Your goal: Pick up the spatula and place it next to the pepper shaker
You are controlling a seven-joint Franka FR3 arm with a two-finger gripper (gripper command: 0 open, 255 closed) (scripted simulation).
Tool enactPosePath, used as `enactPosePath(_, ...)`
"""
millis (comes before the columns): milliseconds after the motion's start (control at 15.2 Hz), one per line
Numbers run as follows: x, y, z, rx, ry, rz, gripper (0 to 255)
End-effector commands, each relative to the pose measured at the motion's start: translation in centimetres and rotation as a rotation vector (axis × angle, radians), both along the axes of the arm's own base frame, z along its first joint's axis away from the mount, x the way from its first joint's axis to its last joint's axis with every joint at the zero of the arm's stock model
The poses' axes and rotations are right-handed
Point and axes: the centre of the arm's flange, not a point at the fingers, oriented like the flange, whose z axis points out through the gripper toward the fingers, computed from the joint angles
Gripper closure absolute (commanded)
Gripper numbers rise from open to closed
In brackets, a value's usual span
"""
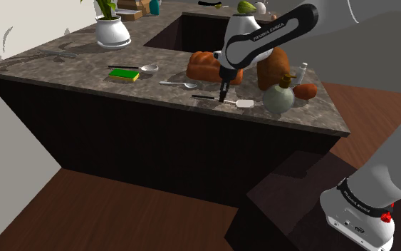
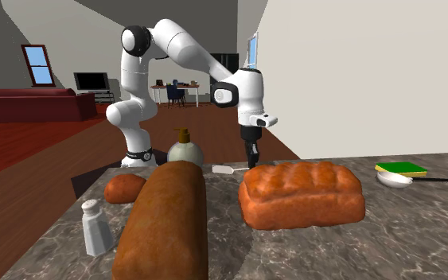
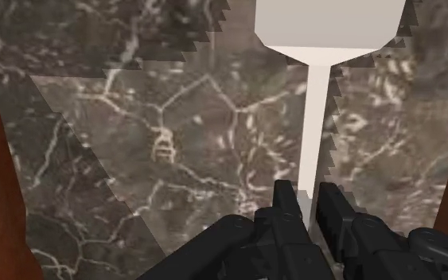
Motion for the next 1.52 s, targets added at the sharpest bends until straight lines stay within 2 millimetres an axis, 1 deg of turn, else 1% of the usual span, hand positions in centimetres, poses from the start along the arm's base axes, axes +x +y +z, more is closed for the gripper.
enactPosePath(0,0.0,0.0,0.0,0.000,0.000,0.000,255)
enactPosePath(396,0.0,0.0,0.0,0.000,0.000,0.000,255)
enactPosePath(1452,0.0,0.0,8.4,0.000,0.000,0.000,255)
